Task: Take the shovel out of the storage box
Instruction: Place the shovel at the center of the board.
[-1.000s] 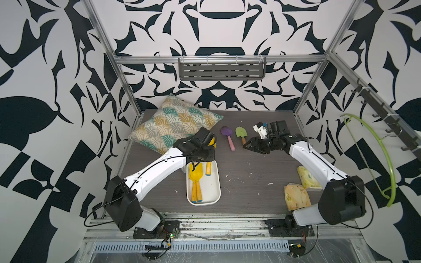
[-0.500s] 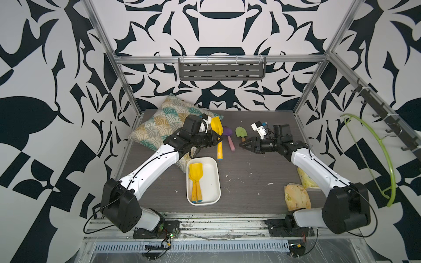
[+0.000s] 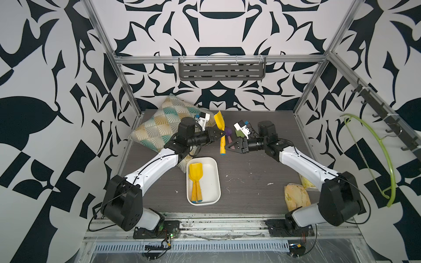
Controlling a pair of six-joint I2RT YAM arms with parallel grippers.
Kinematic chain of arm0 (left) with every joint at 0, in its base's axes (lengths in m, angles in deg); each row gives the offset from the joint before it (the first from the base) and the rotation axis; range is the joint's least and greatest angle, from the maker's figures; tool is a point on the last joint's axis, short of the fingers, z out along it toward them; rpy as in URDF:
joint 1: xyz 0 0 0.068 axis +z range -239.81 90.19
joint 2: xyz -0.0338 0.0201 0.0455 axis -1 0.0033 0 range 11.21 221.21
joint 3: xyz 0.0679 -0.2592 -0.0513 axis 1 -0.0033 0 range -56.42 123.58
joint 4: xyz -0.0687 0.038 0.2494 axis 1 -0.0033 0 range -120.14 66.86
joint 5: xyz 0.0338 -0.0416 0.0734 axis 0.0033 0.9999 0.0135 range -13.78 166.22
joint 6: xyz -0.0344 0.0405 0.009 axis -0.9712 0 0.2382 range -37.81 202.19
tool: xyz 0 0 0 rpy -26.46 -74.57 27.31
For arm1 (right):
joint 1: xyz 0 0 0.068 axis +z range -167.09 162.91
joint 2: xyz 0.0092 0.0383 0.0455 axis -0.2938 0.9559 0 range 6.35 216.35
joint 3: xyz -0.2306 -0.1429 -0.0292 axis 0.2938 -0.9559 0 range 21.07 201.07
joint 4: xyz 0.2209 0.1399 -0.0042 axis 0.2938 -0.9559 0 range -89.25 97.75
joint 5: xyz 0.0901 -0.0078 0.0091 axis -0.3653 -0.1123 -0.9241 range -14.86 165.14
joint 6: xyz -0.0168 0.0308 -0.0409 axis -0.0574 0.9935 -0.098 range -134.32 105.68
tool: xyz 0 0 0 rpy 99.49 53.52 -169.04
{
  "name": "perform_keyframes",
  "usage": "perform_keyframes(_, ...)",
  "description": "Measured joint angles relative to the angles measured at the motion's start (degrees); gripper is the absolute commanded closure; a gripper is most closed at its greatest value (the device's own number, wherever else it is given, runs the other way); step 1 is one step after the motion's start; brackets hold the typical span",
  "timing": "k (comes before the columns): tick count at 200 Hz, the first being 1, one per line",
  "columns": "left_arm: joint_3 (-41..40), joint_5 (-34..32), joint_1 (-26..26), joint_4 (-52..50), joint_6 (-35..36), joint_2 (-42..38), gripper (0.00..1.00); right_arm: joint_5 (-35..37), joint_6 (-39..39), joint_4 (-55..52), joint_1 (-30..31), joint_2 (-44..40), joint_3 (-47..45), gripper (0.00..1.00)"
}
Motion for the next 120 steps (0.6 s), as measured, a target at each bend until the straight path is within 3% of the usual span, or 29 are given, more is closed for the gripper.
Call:
perform_keyframes(43,-1.0,0.7,-0.3,3.7,-2.3,0.0,1.0,-0.5,2.7,4.3,1.0,2.4,1.6,0.47)
perform_keyframes(67,-1.8,0.7,-0.3,4.4,-2.8,0.0,1.0,-0.5,3.8,5.0,1.2,2.9,1.9,0.54)
perform_keyframes(95,-2.6,0.7,-0.3,5.2,-3.2,0.0,1.0,-0.7,4.3,5.3,1.5,3.2,2.2,0.7)
perform_keyframes(120,-2.6,1.2,-0.3,6.1,-2.3,0.0,1.0,-0.7,5.4,3.9,1.3,3.2,2.8,0.93)
